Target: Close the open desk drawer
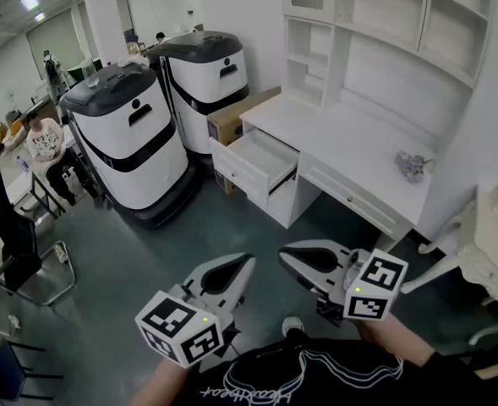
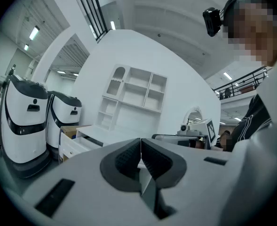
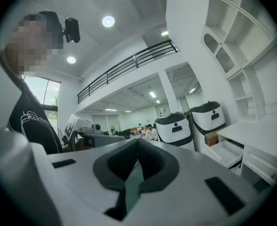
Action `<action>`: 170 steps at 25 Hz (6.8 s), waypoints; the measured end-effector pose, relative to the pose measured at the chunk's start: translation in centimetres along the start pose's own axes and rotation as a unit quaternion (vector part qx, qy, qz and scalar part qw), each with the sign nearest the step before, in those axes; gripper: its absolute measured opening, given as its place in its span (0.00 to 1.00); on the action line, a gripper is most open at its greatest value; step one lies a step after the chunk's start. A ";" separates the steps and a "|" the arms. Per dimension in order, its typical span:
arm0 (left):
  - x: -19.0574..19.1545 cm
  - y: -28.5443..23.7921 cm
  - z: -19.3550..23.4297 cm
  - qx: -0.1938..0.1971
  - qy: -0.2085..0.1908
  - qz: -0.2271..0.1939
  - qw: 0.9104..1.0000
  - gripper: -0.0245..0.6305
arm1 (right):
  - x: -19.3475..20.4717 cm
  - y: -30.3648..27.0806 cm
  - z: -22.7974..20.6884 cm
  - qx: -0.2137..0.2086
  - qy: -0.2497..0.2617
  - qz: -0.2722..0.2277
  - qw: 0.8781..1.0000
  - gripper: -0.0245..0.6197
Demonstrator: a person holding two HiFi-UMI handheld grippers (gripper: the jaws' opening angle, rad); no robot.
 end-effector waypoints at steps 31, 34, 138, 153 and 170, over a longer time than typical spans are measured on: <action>1.7 -5.3 9.8 -0.067 0.031 0.023 0.997 0.05 | 3.8 -3.8 -10.5 0.011 -0.084 -0.008 0.996 0.05; 1.9 -8.9 12.8 -0.074 0.043 0.040 0.996 0.05 | 4.2 -4.9 -14.0 0.007 -0.084 0.003 0.996 0.05; 18.7 -58.0 42.1 0.015 -0.112 0.297 0.948 0.05 | 14.3 -1.7 -55.1 0.343 -0.289 -0.054 0.892 0.05; 18.3 -62.7 41.4 0.000 -0.099 0.292 0.951 0.05 | 13.9 0.8 -59.6 0.326 -0.301 -0.043 0.895 0.05; 17.9 -66.2 40.9 0.003 -0.099 0.285 0.953 0.05 | 13.8 2.3 -61.8 0.332 -0.305 -0.044 0.891 0.05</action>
Point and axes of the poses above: the fingertips, and each gripper's own axes: y backward along the fingers, z to its left, x out of its underside, the point moved 1 cm from there along y, backward along the fingers, and after that the axes turned 11 degrees about -x, right-handed, at the moved point
